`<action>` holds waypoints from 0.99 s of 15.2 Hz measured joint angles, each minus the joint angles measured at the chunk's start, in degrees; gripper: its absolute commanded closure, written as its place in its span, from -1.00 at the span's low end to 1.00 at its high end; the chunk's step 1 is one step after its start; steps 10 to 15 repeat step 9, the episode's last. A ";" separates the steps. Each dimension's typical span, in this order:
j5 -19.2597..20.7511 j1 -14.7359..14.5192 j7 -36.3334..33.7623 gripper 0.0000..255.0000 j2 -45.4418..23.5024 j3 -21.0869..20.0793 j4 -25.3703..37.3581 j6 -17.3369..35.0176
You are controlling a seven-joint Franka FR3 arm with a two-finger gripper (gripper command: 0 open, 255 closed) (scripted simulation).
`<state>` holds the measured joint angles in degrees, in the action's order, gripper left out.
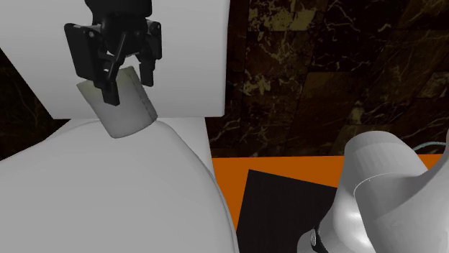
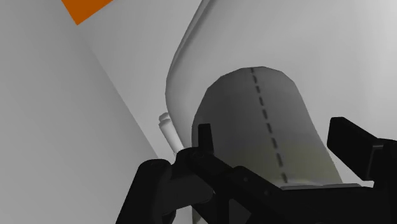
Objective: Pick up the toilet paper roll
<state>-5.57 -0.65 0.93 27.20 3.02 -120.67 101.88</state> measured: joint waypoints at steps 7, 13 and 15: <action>0.05 -0.08 -0.59 1.00 -0.84 0.00 6.26 -5.39; 0.05 -0.09 -0.65 1.00 -1.52 0.06 8.24 -6.70; 0.05 -0.09 -0.65 1.00 -1.52 0.06 8.24 -6.70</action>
